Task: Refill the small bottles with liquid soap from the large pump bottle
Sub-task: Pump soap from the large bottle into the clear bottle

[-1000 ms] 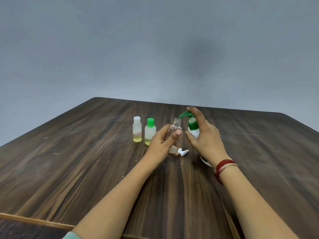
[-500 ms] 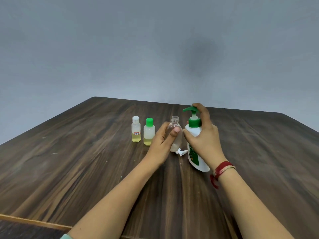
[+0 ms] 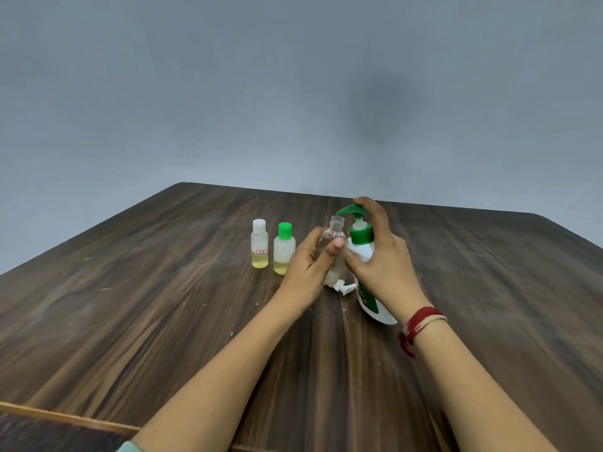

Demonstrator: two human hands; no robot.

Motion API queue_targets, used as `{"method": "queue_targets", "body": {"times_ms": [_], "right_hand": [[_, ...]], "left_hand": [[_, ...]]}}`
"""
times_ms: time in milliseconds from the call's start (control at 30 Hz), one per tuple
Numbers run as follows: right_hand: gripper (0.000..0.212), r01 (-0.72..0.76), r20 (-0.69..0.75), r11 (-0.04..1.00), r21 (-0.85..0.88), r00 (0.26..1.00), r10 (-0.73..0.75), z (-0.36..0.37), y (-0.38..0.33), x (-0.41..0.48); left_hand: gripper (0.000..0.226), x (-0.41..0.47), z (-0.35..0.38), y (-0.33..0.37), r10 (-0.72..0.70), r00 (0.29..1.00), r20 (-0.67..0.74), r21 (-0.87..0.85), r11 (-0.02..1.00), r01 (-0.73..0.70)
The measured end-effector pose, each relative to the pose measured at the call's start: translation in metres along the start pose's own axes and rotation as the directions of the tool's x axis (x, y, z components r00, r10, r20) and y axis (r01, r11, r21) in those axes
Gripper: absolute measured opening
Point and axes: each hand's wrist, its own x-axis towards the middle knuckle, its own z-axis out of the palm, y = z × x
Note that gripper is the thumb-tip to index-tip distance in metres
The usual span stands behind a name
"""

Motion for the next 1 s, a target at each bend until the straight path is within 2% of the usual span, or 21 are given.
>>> {"method": "queue_targets", "body": {"times_ms": [400,700,1000], "right_hand": [[0.061,-0.025,-0.022,0.999,0.023,0.999,0.025,0.0001,0.0013,-0.0007],[0.067,-0.012,-0.012,1.0,-0.021,1.0,0.012,0.0001,0.0019,-0.002],[0.058,-0.018,-0.024,1.0,0.015,1.0,0.019,0.0002,0.0012,-0.0011]], "left_hand": [[0.034,0.0015,0.0003,-0.0022,0.01,1.0,0.005,-0.012,1.0,-0.01],[0.035,0.0027,0.0003,-0.0041,0.006,1.0,0.0,-0.005,1.0,-0.006],[0.034,0.003,-0.0014,-0.0043,0.008,1.0,0.003,0.011,1.0,-0.008]]}}
